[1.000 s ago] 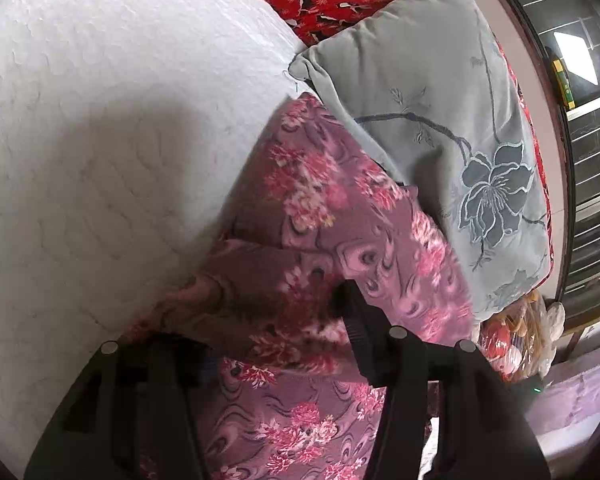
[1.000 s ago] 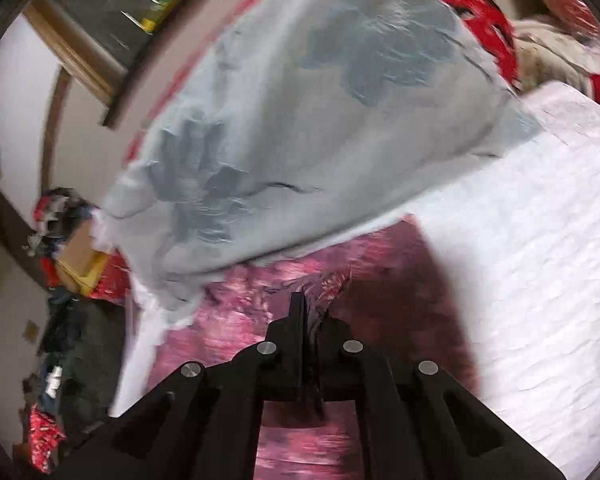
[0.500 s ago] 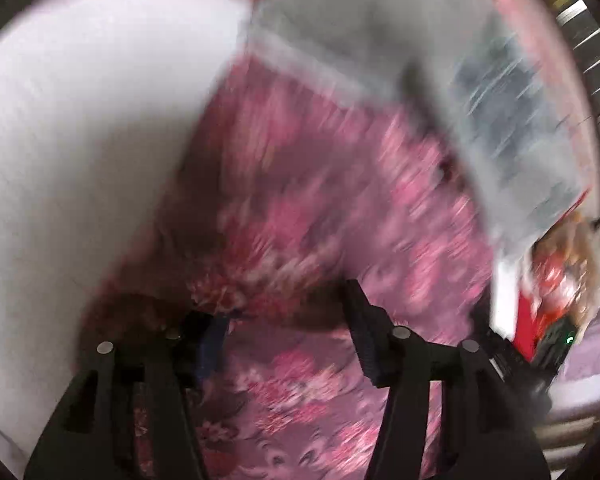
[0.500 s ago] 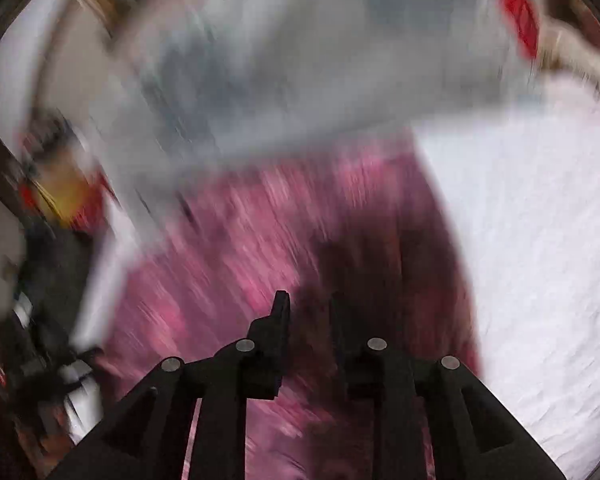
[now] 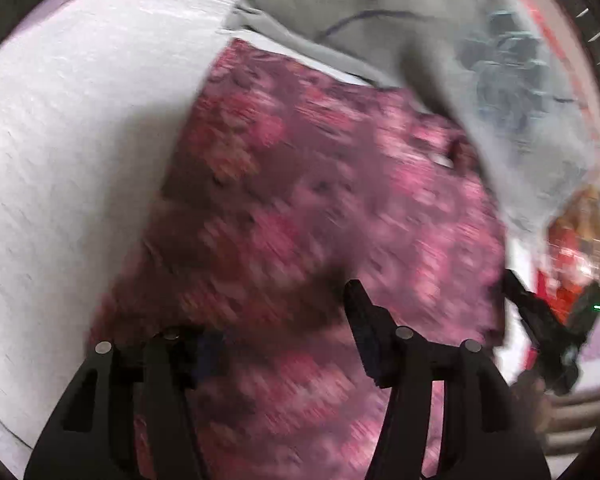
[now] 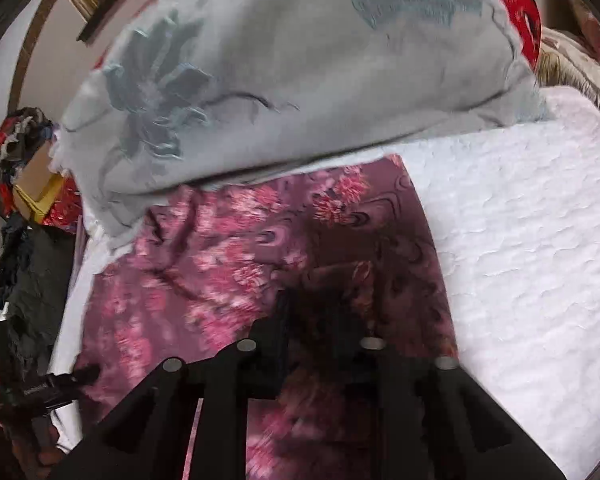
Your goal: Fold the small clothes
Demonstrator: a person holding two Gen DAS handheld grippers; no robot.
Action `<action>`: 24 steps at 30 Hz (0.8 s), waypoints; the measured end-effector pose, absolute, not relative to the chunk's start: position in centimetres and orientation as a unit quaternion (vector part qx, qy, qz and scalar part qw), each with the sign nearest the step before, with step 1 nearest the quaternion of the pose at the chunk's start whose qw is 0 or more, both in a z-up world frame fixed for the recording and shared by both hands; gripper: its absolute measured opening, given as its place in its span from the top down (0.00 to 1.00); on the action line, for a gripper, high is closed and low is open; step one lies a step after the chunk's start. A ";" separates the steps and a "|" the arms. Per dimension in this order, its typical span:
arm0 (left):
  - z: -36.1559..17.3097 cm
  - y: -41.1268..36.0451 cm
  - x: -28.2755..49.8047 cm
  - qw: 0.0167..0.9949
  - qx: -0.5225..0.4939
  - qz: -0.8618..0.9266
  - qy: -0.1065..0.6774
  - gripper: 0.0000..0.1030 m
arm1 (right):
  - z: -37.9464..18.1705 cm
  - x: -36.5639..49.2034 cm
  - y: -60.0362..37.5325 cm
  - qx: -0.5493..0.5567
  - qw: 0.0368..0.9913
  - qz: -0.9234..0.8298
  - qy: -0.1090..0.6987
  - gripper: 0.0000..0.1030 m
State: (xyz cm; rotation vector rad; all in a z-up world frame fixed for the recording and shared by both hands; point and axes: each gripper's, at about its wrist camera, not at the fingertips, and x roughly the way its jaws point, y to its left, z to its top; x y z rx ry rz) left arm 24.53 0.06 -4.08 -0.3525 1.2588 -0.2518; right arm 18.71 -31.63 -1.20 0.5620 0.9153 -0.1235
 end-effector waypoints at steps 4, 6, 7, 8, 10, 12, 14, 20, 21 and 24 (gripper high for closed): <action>-5.1 -0.4 20.7 0.771 -0.156 -0.132 0.604 0.45 | 0.0 14.6 -30.6 0.254 0.853 -0.004 0.455 0.64; -6.3 -1.3 18.9 0.771 -0.122 -0.126 0.612 0.46 | -1.5 12.7 -30.1 0.239 0.833 0.002 0.500 0.57; -5.8 -2.0 18.0 0.781 -0.085 -0.124 0.606 0.45 | -3.0 11.8 -29.7 0.227 0.810 0.002 0.540 0.56; -5.3 -2.5 17.2 0.778 -0.060 -0.124 0.613 0.45 | -2.9 10.7 -29.4 0.216 0.817 0.006 0.535 0.57; -4.5 -2.1 16.1 0.767 -0.068 -0.140 0.623 0.45 | -1.5 8.7 -28.9 0.201 0.819 0.000 0.538 0.57; -3.5 -0.3 14.5 0.759 -0.088 -0.153 0.627 0.45 | -0.7 6.7 -28.6 0.205 0.810 0.007 0.549 0.57; -2.7 2.4 12.6 0.763 -0.093 -0.147 0.623 0.42 | 0.8 3.4 -28.3 0.191 0.817 0.017 0.544 0.54; -5.0 10.2 6.4 0.732 -0.117 -0.109 0.662 0.40 | 1.2 -6.7 -29.8 0.179 0.814 -0.006 0.552 0.48; -5.9 10.6 5.6 0.722 -0.124 -0.107 0.673 0.40 | 0.6 -7.4 -29.8 0.184 0.810 -0.010 0.557 0.48; -7.6 11.3 3.1 0.695 -0.144 -0.113 0.695 0.40 | -1.1 -11.6 -30.8 0.222 0.792 -0.018 0.569 0.46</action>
